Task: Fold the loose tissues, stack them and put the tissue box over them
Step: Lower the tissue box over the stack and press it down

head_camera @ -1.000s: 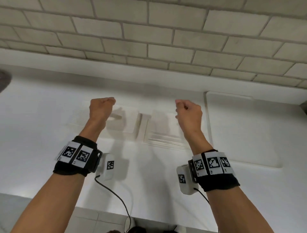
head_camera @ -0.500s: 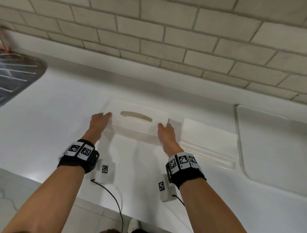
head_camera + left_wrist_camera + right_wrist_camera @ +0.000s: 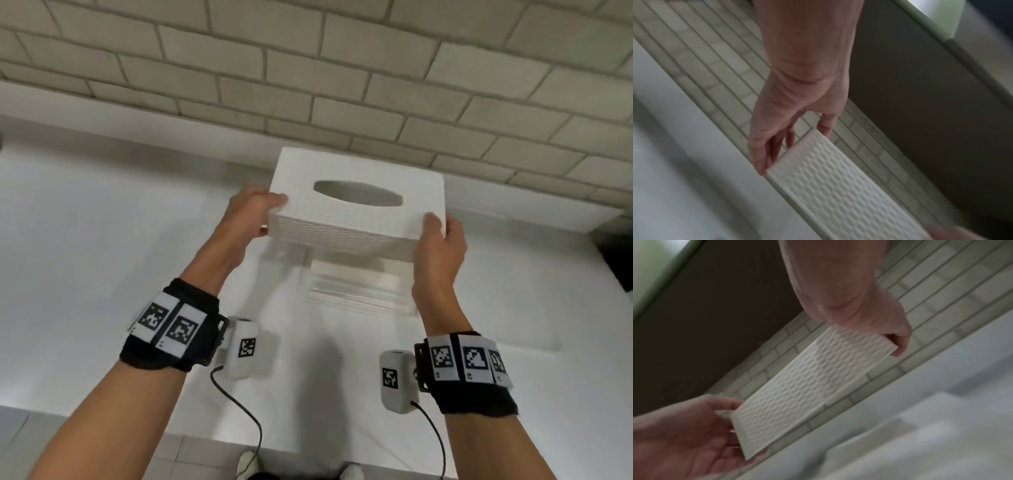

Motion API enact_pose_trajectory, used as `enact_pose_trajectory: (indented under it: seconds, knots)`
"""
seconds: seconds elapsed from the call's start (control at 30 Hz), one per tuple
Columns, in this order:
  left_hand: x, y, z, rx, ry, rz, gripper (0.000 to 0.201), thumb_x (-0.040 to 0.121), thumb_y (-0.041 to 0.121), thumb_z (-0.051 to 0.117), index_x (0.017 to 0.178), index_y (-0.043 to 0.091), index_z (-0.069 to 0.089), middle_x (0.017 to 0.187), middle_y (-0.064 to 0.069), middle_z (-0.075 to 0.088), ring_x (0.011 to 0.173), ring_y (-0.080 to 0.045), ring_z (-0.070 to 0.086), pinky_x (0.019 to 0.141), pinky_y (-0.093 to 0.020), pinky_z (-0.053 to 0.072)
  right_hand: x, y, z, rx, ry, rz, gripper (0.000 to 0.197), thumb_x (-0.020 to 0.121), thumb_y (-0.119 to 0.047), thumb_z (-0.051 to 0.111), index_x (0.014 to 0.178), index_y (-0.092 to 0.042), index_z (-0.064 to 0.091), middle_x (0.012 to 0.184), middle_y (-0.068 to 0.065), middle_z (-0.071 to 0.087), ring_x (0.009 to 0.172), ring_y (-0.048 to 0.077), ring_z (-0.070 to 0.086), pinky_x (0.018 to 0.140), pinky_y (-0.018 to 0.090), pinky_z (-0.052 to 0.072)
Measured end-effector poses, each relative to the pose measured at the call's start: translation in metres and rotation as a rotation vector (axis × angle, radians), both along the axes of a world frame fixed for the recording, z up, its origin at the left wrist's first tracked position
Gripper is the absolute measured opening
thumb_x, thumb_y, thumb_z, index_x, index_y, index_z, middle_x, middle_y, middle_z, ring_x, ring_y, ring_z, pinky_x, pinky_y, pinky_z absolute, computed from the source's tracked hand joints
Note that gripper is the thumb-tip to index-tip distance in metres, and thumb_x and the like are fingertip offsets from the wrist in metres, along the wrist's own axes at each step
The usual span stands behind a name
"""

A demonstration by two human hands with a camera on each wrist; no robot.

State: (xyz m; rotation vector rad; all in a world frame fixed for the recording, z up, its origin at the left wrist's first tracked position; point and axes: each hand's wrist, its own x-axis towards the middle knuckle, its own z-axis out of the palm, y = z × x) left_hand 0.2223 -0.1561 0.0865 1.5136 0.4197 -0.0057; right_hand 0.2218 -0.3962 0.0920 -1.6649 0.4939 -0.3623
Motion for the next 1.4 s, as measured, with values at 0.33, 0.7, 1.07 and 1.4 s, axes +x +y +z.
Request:
enact_pose_trajectory:
  seconds: [0.33, 0.7, 1.07, 1.4]
  knots:
    - [-0.007, -0.083, -0.052, 0.081, 0.202, 0.008, 0.027, 0.085, 0.026, 0.059, 0.109, 0.013, 0.063, 0.109, -0.005, 0.066, 0.096, -0.022, 0.061, 0.073, -0.03, 0.047, -0.013, -0.073, -0.074, 0.094, 0.233, 0.01, 0.042, 0.085, -0.028, 0.044, 0.123, -0.023, 0.063, 0.115, 0.002, 0.069, 0.105, 0.026, 0.063, 0.095, 0.044, 0.052]
    - [-0.016, -0.085, -0.104, 0.077, 0.314, 0.078, 0.071, 0.061, 0.044, 0.062, 0.126, 0.017, 0.058, 0.127, -0.004, 0.061, 0.116, -0.026, 0.058, 0.103, -0.045, 0.045, -0.009, -0.076, -0.112, 0.006, 0.307, 0.135, 0.042, 0.095, -0.02, 0.042, 0.135, -0.02, 0.053, 0.128, 0.002, 0.061, 0.114, 0.023, 0.056, 0.103, 0.037, 0.043]
    - [-0.027, -0.088, -0.111, 0.06, 0.273, 0.065, 0.067, 0.069, 0.046, 0.061, 0.131, 0.023, 0.053, 0.133, -0.002, 0.057, 0.123, -0.025, 0.054, 0.107, -0.047, 0.041, -0.028, -0.081, -0.129, -0.176, 0.23, 0.122, 0.036, 0.101, -0.033, 0.041, 0.125, -0.016, 0.061, 0.117, 0.004, 0.066, 0.107, 0.022, 0.056, 0.094, 0.031, 0.041]
    - [-0.056, -0.081, -0.121, 0.098, 0.188, 0.073, 0.04, 0.093, 0.029, 0.057, 0.131, 0.019, 0.053, 0.124, -0.002, 0.062, 0.114, -0.022, 0.057, 0.09, -0.031, 0.042, -0.056, -0.082, -0.131, -0.083, 0.218, 0.151, 0.03, 0.1, -0.021, 0.037, 0.115, -0.028, 0.063, 0.083, -0.025, 0.059, 0.077, -0.002, 0.056, 0.069, 0.011, 0.038]
